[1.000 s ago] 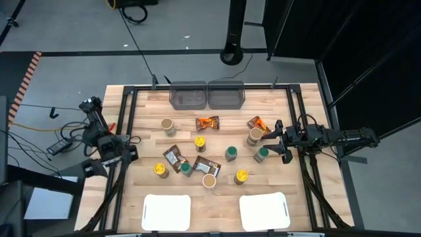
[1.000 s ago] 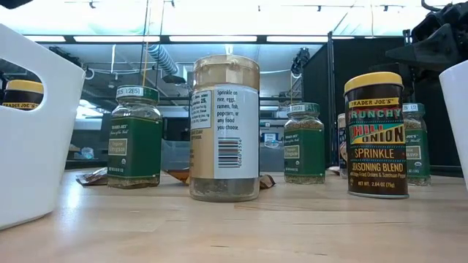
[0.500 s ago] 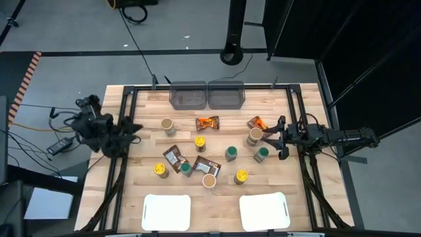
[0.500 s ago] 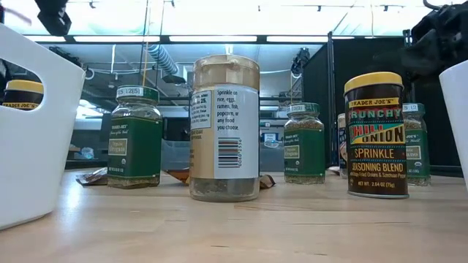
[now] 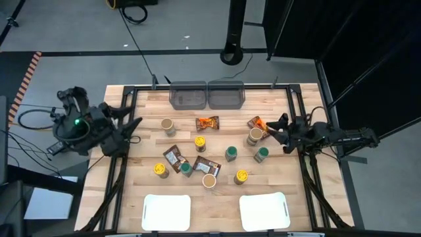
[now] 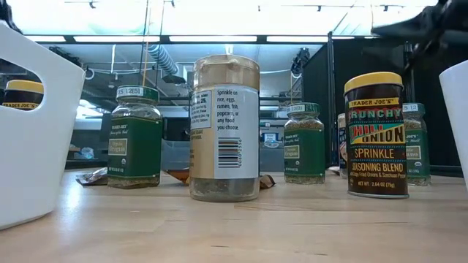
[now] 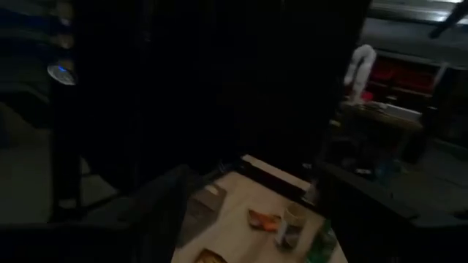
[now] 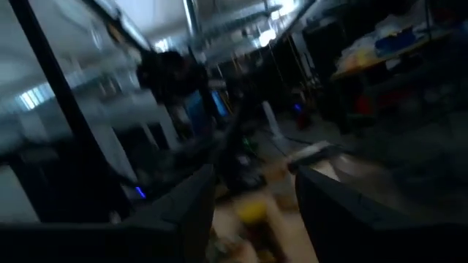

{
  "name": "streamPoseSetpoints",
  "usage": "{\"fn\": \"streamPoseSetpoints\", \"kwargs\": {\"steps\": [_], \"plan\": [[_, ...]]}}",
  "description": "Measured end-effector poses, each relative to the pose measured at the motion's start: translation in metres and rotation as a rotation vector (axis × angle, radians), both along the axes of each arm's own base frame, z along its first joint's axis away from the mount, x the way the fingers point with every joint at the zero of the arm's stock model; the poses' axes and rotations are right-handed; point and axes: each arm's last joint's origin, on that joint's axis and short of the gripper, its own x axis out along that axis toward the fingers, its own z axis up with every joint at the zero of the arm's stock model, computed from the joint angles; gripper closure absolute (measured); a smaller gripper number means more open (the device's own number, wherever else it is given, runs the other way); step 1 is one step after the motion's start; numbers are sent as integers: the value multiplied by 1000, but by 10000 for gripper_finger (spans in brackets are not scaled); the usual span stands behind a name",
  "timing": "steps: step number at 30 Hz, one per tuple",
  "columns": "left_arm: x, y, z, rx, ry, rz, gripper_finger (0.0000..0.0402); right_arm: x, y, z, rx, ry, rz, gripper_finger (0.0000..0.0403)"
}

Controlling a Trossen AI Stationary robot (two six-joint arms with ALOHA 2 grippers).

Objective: Sort spices by type
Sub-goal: Put the top left golden seasoning bottle into the left black bin

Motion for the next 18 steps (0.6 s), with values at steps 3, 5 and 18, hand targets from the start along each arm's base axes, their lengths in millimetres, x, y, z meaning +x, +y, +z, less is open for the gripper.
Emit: {"fn": "streamPoseSetpoints", "kwargs": {"steps": [3,5,18], "plan": [[8,-1,22,-17,-17,39,98,-3,0,9,61,-113,17,206],[9,-2,36,-22,-78,-105,98,-6,0,17,81,-197,25,205],[25,1,45,-72,-202,-541,101,-35,-2,64,72,-632,15,207]]}}
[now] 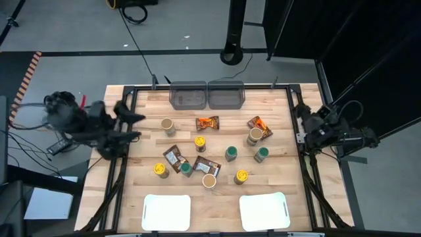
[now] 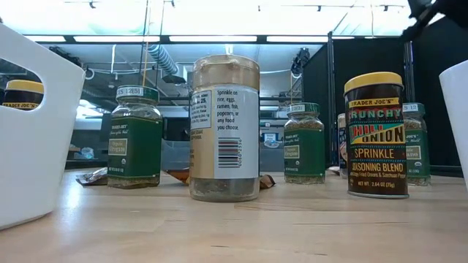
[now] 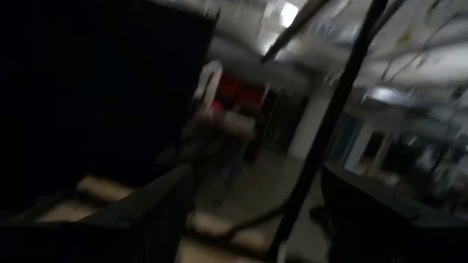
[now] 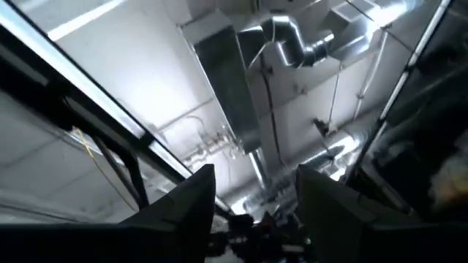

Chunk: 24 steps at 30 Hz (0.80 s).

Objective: Sort spices by type
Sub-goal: Put the top left golden seasoning bottle into the left black bin

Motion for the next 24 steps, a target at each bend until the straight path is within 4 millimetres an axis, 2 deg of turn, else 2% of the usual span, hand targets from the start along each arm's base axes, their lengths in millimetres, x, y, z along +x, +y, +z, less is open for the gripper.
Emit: {"fn": "streamPoseSetpoints", "kwargs": {"steps": [3,6,11,14,19,24], "plan": [[10,8,-22,-82,167,78,101,-1,-1,21,-46,144,-86,208],[15,19,-41,-114,313,177,101,-8,-4,50,-63,411,-201,208],[25,33,-55,-108,506,245,101,-19,-7,103,-114,803,-283,208],[36,39,-63,-89,660,233,101,-17,-7,129,-178,984,-296,208],[60,52,-76,1,1021,262,101,0,-7,147,-249,1251,-339,206],[90,70,-97,95,1363,295,101,21,-7,141,-283,1435,-373,203]]}}
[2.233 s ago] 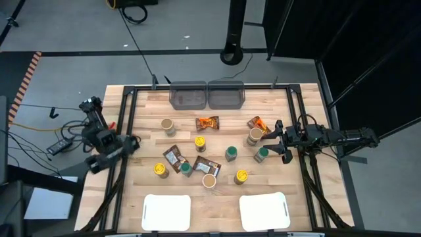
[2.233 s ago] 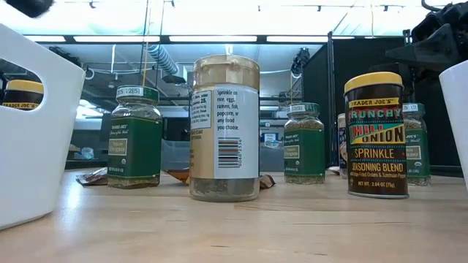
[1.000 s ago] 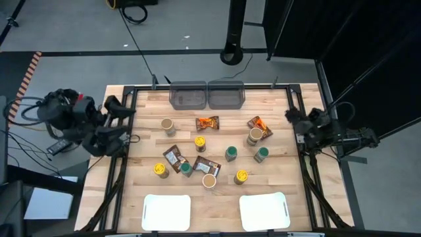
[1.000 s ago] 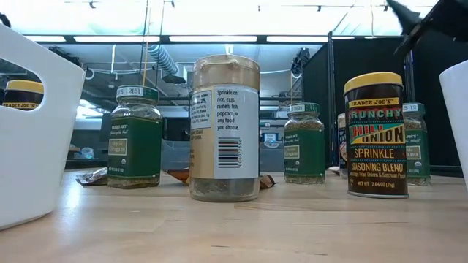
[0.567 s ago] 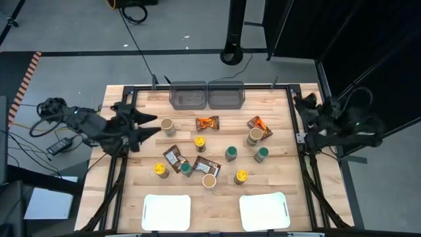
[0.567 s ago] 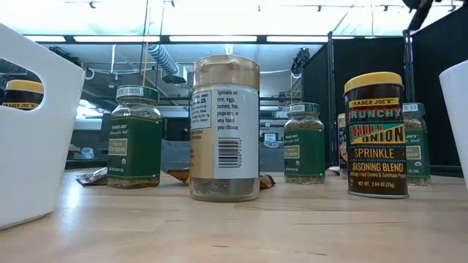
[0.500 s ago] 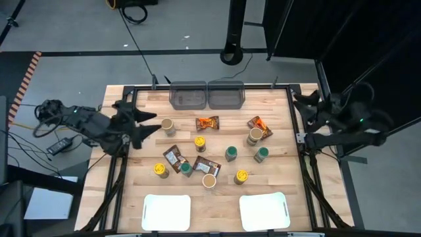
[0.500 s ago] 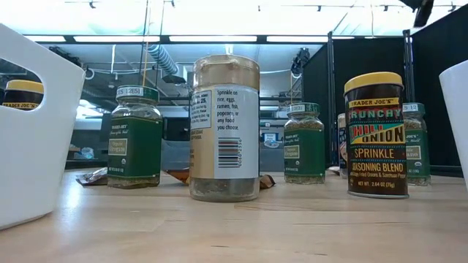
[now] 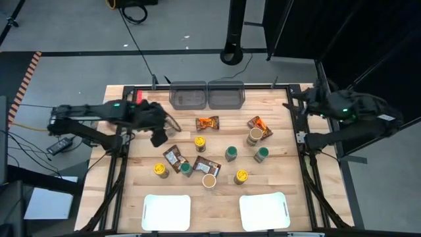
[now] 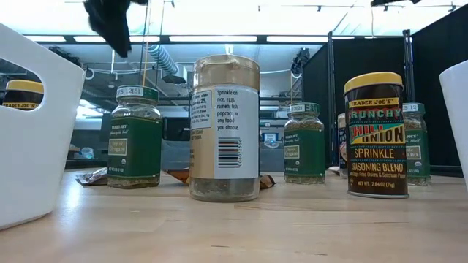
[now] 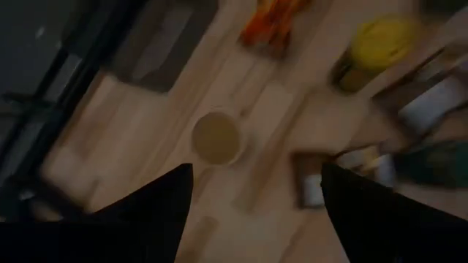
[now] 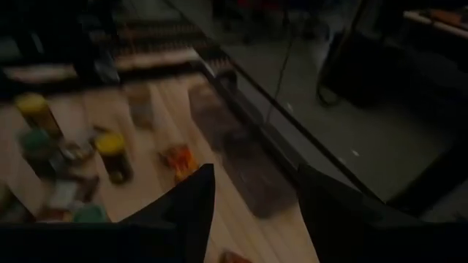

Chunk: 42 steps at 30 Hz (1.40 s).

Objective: Sort spices by type
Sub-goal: Put the top left golden seasoning bottle into the left black bin

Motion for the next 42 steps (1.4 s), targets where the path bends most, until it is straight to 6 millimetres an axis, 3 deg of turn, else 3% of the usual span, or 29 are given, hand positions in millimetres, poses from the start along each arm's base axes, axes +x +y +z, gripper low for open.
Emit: {"fn": "streamPoseSetpoints", "kwargs": {"steps": [5,10,15,19,27,42], "plan": [[30,15,-26,17,197,-104,101,13,0,-9,2,114,-19,202],[47,30,-40,-44,250,-221,100,18,1,-12,13,141,-26,176],[43,48,-40,-56,260,-191,78,18,1,-12,19,137,-30,133],[34,56,-29,-64,177,-164,58,18,1,-12,20,137,-31,107],[4,52,-19,-45,113,-291,53,20,1,-13,15,158,-29,99],[8,53,-64,-37,118,-351,53,23,1,-17,11,203,-33,101]]}}
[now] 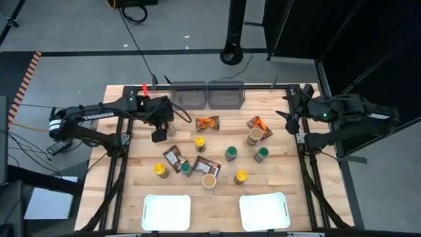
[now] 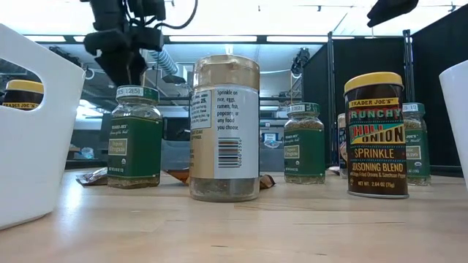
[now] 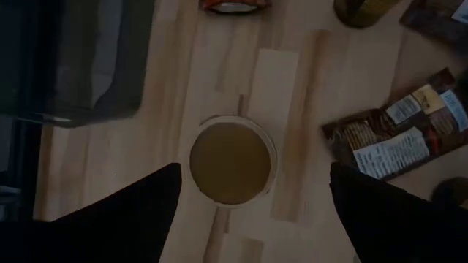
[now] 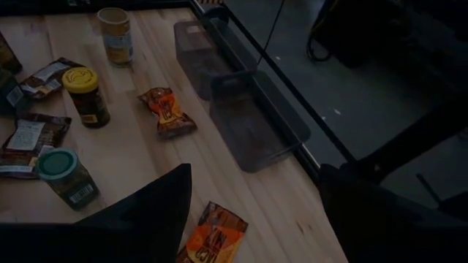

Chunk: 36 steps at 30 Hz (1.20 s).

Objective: Sort spices by type
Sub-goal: Put the top left golden seasoning bottle into the left black bin

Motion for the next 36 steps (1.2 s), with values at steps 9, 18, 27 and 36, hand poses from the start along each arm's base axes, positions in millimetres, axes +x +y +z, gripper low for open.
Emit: {"fn": "streamPoseSetpoints", "kwargs": {"steps": [9,18,27,36], "plan": [[-3,7,-22,12,22,40,53,0,0,0,1,0,0,101],[-2,15,-24,-30,-11,30,53,0,0,0,1,0,-1,101],[8,23,-36,-70,22,-2,53,0,0,0,3,-2,-2,101],[13,26,-47,-90,78,-27,88,1,0,0,4,1,-2,101]]}}
